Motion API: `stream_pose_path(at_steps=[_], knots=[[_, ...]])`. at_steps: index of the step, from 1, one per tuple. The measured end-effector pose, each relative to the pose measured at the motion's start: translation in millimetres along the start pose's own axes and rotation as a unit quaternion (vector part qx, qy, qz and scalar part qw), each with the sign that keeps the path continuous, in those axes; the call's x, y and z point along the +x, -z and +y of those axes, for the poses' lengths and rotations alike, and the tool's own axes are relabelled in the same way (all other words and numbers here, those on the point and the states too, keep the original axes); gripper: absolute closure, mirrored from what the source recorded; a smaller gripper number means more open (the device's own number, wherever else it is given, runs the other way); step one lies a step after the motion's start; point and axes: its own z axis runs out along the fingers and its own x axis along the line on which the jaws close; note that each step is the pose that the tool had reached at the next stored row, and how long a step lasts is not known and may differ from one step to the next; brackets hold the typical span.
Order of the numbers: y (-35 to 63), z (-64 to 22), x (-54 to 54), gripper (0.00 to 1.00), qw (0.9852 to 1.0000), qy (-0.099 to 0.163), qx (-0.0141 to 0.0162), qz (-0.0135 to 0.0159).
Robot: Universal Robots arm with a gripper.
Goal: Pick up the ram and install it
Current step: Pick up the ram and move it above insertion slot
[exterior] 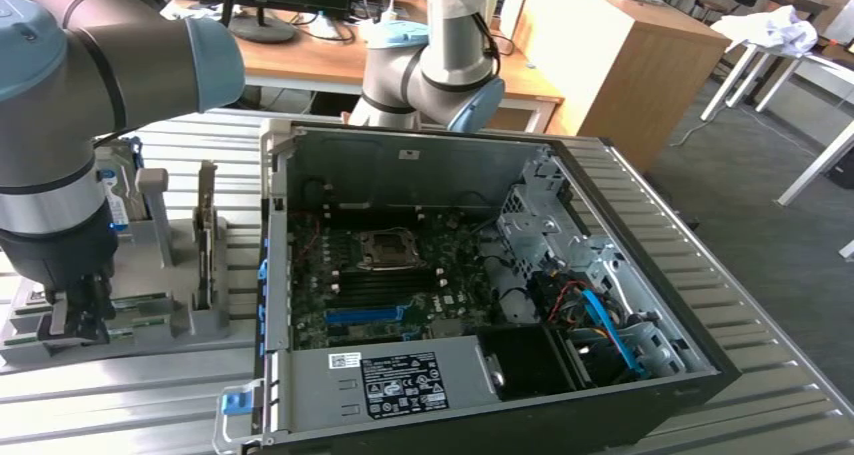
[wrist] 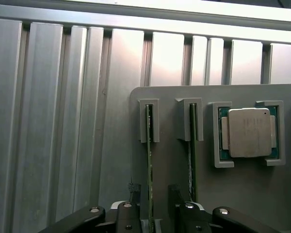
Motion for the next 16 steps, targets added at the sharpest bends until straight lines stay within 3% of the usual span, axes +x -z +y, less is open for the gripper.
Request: stream_pose_path(at_steps=[8,11,13,16], knots=[[0.1,0.0,0.0,0.64,1.0000,0.000,0.0000,0.0000],[0.0,0.0,0.0,0.72,1.0000,0.000,0.0000,0.0000],[0.1,0.0,0.1,0.84,1.0000,0.000,0.0000,0.0001],[0.1,0.0,0.0,0.87,1.0000,0.000,0.0000,0.0000]])
